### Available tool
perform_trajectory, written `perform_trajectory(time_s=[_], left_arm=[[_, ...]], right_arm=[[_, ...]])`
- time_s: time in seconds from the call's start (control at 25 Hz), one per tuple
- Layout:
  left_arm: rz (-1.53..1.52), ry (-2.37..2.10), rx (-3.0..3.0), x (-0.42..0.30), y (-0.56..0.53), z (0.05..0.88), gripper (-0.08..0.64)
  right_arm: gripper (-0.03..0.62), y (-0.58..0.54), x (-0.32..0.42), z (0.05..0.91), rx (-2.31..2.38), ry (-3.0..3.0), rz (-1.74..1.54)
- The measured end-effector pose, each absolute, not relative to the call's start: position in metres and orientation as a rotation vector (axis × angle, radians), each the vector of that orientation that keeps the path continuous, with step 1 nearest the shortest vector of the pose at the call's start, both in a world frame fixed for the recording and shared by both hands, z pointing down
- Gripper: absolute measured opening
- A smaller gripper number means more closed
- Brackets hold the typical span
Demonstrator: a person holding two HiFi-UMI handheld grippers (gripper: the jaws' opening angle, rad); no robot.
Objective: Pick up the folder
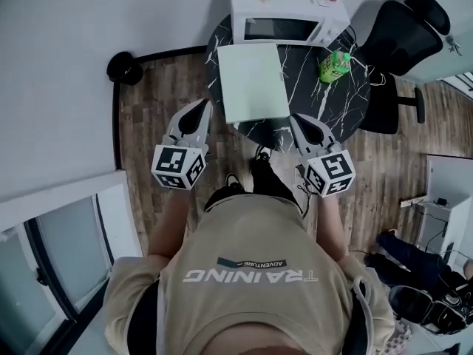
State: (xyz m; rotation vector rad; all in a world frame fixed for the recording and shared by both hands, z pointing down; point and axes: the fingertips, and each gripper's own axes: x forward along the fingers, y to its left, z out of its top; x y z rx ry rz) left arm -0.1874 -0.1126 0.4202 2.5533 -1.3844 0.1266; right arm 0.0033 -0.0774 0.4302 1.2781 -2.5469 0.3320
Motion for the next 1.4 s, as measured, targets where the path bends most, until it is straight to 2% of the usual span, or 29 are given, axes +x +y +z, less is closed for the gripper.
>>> perform_trajectory(time_s=[0.6,0.92,1.16,1.4], left_arm=[[0.243,-1.356,2.55,-0.109,-0.209,0.423,0.002],[0.426,-1.181,2.488,-0.072,-0.239,0.484,0.002],[0.453,-1.145,2.42,-0.075,-0.252,0.527,0.002],[0.512,-1.114,2.356,-0.107,-0.258,0.578,0.002]], right_arm=[[0.008,-0.211,0.069,0.466,1.134,-2.658,0.463],[0.009,-0.257,0.088,0.544,1.068,-2.506,0.404],[0.009,-0.263,0.081,0.572,1.049,-2.466,0.528],[0.009,-0.265,0.071,0.596,1.108,-2.354,0.466]])
